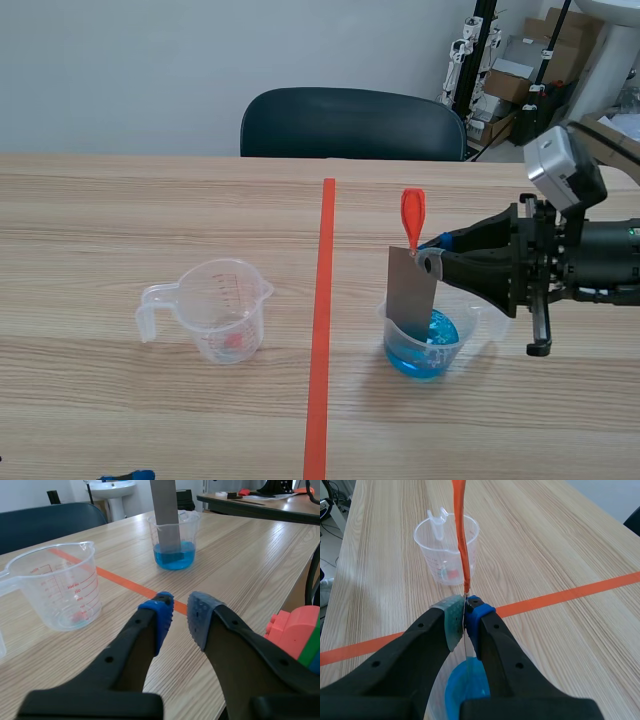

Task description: Do the redox reaction experiment. lower the plate into the blue solution

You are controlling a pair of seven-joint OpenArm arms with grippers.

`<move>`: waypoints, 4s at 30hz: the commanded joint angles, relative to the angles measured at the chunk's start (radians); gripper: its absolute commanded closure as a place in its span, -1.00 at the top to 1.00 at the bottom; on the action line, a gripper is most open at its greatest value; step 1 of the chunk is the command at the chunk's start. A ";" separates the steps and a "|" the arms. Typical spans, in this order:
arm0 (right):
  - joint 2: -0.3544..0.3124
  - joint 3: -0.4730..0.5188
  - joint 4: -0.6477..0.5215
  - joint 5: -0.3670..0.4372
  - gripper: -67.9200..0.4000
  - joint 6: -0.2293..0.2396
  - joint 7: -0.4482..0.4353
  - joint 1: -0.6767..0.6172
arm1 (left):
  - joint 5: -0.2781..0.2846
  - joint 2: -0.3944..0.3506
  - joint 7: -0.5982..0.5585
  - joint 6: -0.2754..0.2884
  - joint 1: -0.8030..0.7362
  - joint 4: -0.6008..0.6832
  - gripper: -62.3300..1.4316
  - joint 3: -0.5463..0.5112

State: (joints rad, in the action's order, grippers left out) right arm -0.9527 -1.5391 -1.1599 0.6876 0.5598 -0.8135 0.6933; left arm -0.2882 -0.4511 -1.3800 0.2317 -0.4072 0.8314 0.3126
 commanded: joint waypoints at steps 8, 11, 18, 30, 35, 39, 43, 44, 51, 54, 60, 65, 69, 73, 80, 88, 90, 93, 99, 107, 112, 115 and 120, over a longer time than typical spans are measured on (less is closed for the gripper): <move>0.050 -0.013 0.078 -0.008 -0.94 -0.018 -0.047 -0.024 | 0.007 0.005 -0.015 -0.005 -0.005 0.034 0.90 -0.002; 0.064 -0.013 0.105 -0.011 -0.94 -0.018 -0.060 -0.037 | 0.006 0.005 -0.015 -0.005 -0.005 0.034 1.00 -0.002; 0.045 -0.013 0.117 -0.038 -0.94 -0.014 -0.117 -0.063 | 0.007 0.005 -0.015 -0.005 -0.002 0.034 1.00 -0.002; -0.038 -0.013 0.103 -0.061 -0.94 0.016 -0.229 -0.064 | 0.028 0.005 -0.019 -0.005 -0.002 0.036 1.00 -0.002; -0.039 -0.013 0.103 -0.079 -0.94 0.016 -0.229 -0.065 | 0.044 0.005 -0.019 -0.005 0.006 0.036 1.00 -0.002; -0.039 -0.013 0.103 -0.079 -0.94 0.016 -0.229 -0.065 | 0.044 0.005 -0.018 -0.004 0.009 0.036 1.00 -0.002; -0.039 -0.013 0.103 -0.079 -0.94 0.016 -0.229 -0.065 | 0.044 0.005 -0.015 -0.005 0.009 0.036 1.00 -0.002; -0.039 -0.013 0.103 -0.079 -0.94 0.016 -0.229 -0.065 | 0.044 0.005 -0.015 -0.005 0.009 0.036 1.00 -0.002; -0.039 -0.013 0.103 -0.079 -0.94 0.016 -0.229 -0.065 | 0.044 0.005 -0.015 -0.005 0.009 0.036 1.00 -0.002; -0.039 -0.013 0.103 -0.079 -0.94 0.015 -0.229 -0.065 | 0.044 0.005 -0.015 -0.005 0.009 0.036 1.00 -0.002; -0.042 -0.013 0.103 -0.079 -0.94 0.011 -0.230 -0.065 | 0.043 0.005 -0.015 -0.004 0.009 0.036 1.00 -0.002; -0.042 -0.013 0.103 -0.079 -0.94 0.011 -0.229 -0.065 | 0.043 0.005 -0.015 -0.004 0.009 0.036 1.00 -0.002; -0.042 -0.013 0.103 -0.079 -0.94 0.008 -0.229 -0.065 | 0.043 0.005 -0.015 -0.004 0.009 0.036 1.00 -0.002; -0.042 -0.013 0.103 -0.079 -0.94 0.008 -0.229 -0.065 | 0.039 0.004 -0.015 -0.004 0.009 0.036 1.00 -0.002; -0.042 -0.013 0.103 -0.079 -0.94 0.005 -0.230 -0.065 | 0.039 0.004 -0.014 -0.004 0.009 0.036 1.00 -0.002; -0.042 -0.013 0.103 -0.079 -0.94 0.005 -0.229 -0.065 | 0.039 0.005 -0.014 -0.004 0.009 0.036 1.00 -0.002; -0.042 -0.013 0.103 -0.079 -0.94 0.005 -0.229 -0.065 | 0.039 0.005 -0.014 -0.004 0.009 0.036 1.00 -0.002; -0.042 -0.013 0.103 -0.079 -0.94 0.005 -0.229 -0.065 | 0.039 0.005 -0.014 -0.004 0.009 0.036 1.00 -0.002; -0.042 -0.013 0.103 -0.079 -0.94 0.005 -0.229 -0.065 | 0.039 0.005 -0.014 -0.004 0.009 0.036 1.00 -0.002; -0.042 -0.013 0.103 -0.079 -0.94 0.005 -0.229 -0.065 | 0.039 0.005 -0.014 -0.004 0.009 0.036 1.00 -0.002; -0.042 -0.013 0.103 -0.079 -0.94 0.005 -0.229 -0.065 | 0.039 0.005 -0.014 -0.004 0.009 0.036 1.00 -0.002; -0.042 -0.013 0.103 -0.079 -0.94 0.005 -0.229 -0.065 | 0.039 0.005 -0.014 -0.004 0.009 0.036 1.00 -0.002; -0.042 -0.013 0.103 -0.079 -0.94 0.005 -0.229 -0.065 | 0.039 0.005 -0.014 -0.004 0.009 0.036 1.00 -0.002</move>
State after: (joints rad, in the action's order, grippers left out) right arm -0.9836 -1.5265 -1.0416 0.6044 0.5636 -1.0252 0.6147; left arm -0.2539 -0.4515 -1.3811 0.2283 -0.3992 0.8520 0.3126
